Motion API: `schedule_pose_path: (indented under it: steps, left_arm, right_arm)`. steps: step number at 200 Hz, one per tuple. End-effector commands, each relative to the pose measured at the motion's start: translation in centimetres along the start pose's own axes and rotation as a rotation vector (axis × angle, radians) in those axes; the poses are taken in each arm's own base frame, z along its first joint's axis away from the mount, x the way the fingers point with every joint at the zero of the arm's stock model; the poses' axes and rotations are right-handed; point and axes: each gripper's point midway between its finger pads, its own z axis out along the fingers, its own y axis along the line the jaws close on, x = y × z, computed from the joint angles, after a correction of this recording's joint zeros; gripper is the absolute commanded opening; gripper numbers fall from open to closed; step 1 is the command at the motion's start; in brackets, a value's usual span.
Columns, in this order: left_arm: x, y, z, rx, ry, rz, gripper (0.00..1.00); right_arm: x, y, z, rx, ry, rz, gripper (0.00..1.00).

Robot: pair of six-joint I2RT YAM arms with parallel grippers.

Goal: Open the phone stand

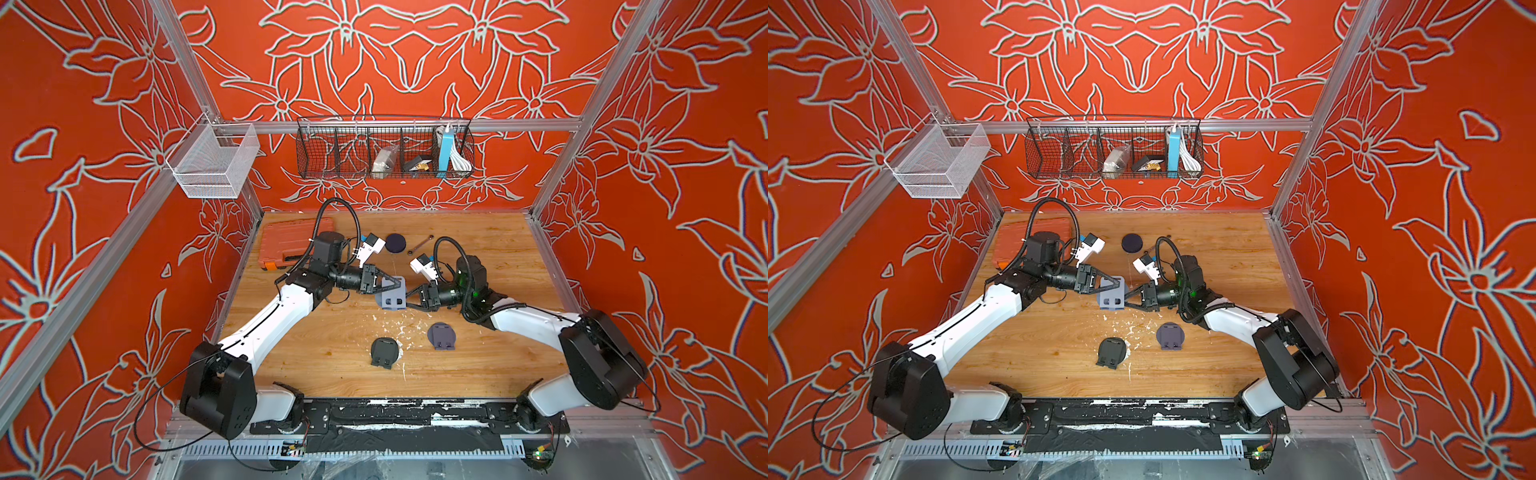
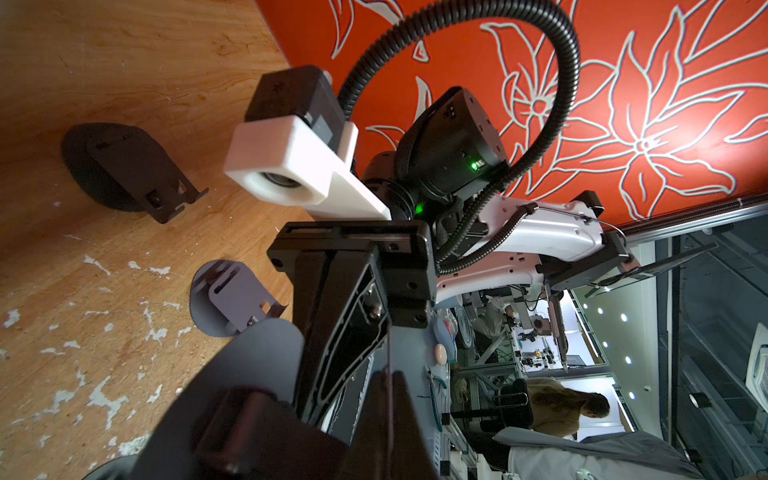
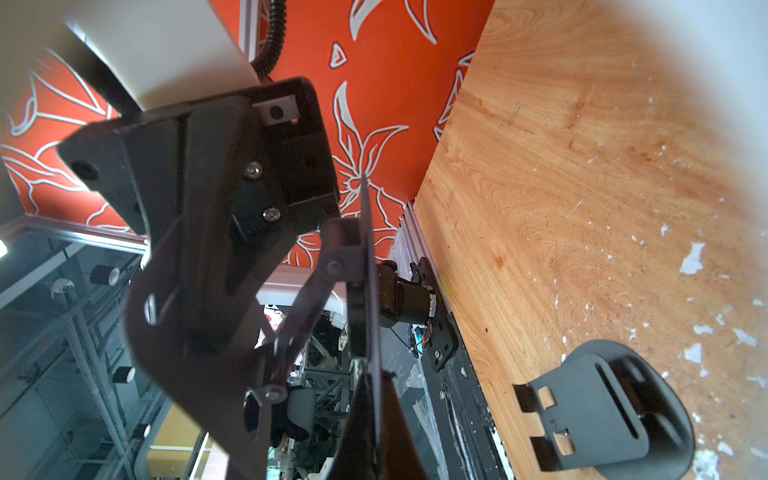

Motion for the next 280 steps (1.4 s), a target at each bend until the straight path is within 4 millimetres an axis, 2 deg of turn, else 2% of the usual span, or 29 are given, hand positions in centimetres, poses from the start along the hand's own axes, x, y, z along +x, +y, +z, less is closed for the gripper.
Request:
schedule_pose_path:
  steps: [1,13,34,48,61,87,97,194,234,255,280]
  left_arm:
    - [-0.6,-4.8,-1.0,0.109,-0.034,0.181,0.0]
    - [-0.1,-4.6,-1.1,0.106,-0.043,0.165,0.0]
    - [0.3,-4.2,-1.2,0.083,-0.059,0.15,0.0]
    - [0.4,-4.1,-1.3,0.088,-0.06,0.141,0.0]
    - [0.4,-4.0,-1.2,0.094,-0.061,0.131,0.0]
    - [0.3,-3.6,-1.1,0.092,-0.062,0.111,0.0]
    - [0.2,-3.5,-1.0,0.093,-0.067,0.106,0.0]
    - [0.7,-2.6,-0.3,0.088,-0.051,0.076,0.0]
    - [0.5,-2.4,-0.1,0.091,-0.05,0.082,0.0]
    - [0.5,-2.4,0.0,0.093,-0.047,0.082,0.0]
    - [0.6,-2.6,-0.1,0.089,-0.049,0.094,0.0]
  right_arm:
    - [1.1,-3.7,-0.7,0.138,-0.002,0.182,0.0]
    - [0.3,-3.1,-1.1,0.137,-0.024,0.166,0.02]
    - [-0.4,-2.9,-1.8,0.151,-0.054,0.156,0.2]
    - [-0.9,-2.8,-2.1,0.143,-0.076,0.145,0.25]
    - [-1.3,-2.6,-2.4,0.133,-0.095,0.142,0.36]
    - [-2.0,-1.8,-2.5,0.115,-0.116,0.117,0.5]
    - [-2.4,-1.5,-2.5,0.106,-0.127,0.111,0.51]
    - [-5.3,-0.9,-0.8,0.016,-0.159,0.113,0.47]
    - [-5.4,-0.3,0.5,-0.003,-0.141,0.11,0.42]
    - [-5.4,-0.4,1.2,-0.014,-0.132,0.116,0.32]
    - [-5.2,-0.5,1.9,-0.036,-0.112,0.146,0.04]
